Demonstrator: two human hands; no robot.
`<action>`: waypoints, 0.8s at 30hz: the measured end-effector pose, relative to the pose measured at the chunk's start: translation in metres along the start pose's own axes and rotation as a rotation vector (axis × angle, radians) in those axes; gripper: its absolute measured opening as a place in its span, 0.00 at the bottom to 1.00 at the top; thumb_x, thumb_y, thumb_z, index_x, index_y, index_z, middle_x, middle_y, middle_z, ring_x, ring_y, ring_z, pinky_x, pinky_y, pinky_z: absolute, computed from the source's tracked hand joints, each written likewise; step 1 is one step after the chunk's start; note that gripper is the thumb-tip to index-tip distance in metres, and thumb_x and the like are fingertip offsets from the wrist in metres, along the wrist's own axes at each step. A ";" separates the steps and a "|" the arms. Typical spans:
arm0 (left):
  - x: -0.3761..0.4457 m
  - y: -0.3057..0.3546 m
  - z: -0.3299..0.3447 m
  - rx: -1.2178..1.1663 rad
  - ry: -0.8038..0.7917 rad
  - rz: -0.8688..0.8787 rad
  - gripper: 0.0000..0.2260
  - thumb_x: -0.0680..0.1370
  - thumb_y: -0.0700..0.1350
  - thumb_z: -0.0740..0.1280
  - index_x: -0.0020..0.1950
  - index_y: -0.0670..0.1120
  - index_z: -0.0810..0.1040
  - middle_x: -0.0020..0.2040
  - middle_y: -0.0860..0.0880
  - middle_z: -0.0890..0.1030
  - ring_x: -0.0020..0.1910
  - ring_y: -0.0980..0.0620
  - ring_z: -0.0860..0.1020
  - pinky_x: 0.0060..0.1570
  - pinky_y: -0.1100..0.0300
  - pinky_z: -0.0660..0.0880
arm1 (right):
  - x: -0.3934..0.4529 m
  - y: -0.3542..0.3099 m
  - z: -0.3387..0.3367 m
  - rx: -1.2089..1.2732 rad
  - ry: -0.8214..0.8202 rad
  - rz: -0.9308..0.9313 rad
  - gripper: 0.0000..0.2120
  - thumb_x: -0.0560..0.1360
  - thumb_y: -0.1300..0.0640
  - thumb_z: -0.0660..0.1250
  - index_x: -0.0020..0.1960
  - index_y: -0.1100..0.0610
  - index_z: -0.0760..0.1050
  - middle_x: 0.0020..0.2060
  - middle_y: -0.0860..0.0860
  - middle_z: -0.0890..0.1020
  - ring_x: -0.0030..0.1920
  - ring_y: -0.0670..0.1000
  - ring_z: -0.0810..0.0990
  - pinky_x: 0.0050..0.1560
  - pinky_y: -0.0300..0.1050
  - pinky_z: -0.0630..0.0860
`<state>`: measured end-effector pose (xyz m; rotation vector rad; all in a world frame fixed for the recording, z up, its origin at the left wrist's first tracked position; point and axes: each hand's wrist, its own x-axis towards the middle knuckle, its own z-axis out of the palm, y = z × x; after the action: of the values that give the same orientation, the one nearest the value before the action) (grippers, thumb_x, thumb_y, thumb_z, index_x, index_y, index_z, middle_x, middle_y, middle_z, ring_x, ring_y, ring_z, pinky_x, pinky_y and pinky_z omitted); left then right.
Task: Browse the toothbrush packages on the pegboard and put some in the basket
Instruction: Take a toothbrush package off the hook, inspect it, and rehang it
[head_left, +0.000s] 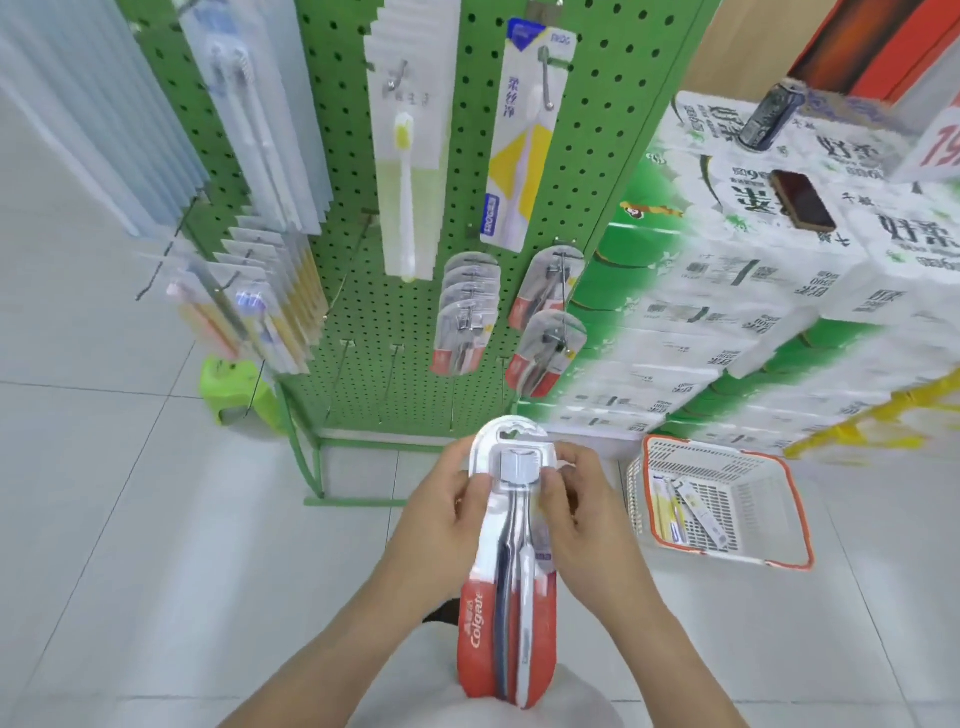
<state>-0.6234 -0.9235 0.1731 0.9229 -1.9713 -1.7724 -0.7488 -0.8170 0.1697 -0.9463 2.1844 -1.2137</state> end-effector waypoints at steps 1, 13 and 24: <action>-0.012 -0.003 -0.004 -0.005 -0.023 -0.018 0.21 0.85 0.40 0.59 0.74 0.61 0.66 0.59 0.56 0.83 0.56 0.54 0.83 0.59 0.53 0.78 | -0.010 -0.001 0.003 -0.017 -0.040 -0.004 0.10 0.85 0.55 0.58 0.63 0.43 0.70 0.29 0.43 0.77 0.29 0.44 0.73 0.32 0.39 0.69; -0.077 -0.022 -0.022 -0.202 0.108 -0.186 0.29 0.73 0.40 0.67 0.71 0.61 0.69 0.51 0.49 0.87 0.48 0.44 0.85 0.50 0.39 0.81 | -0.063 -0.014 0.017 0.193 -0.291 0.113 0.31 0.78 0.68 0.67 0.72 0.40 0.68 0.46 0.48 0.82 0.39 0.50 0.81 0.34 0.41 0.76; -0.087 -0.031 -0.024 -0.434 0.444 -0.240 0.20 0.79 0.37 0.69 0.68 0.50 0.73 0.46 0.49 0.88 0.46 0.48 0.86 0.51 0.48 0.82 | -0.068 -0.022 0.030 0.221 -0.369 0.154 0.10 0.81 0.60 0.67 0.59 0.47 0.80 0.40 0.54 0.87 0.40 0.58 0.87 0.42 0.48 0.81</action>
<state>-0.5373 -0.8851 0.1617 1.2932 -1.1849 -1.8148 -0.6761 -0.7900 0.1775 -0.8190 1.7602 -1.0825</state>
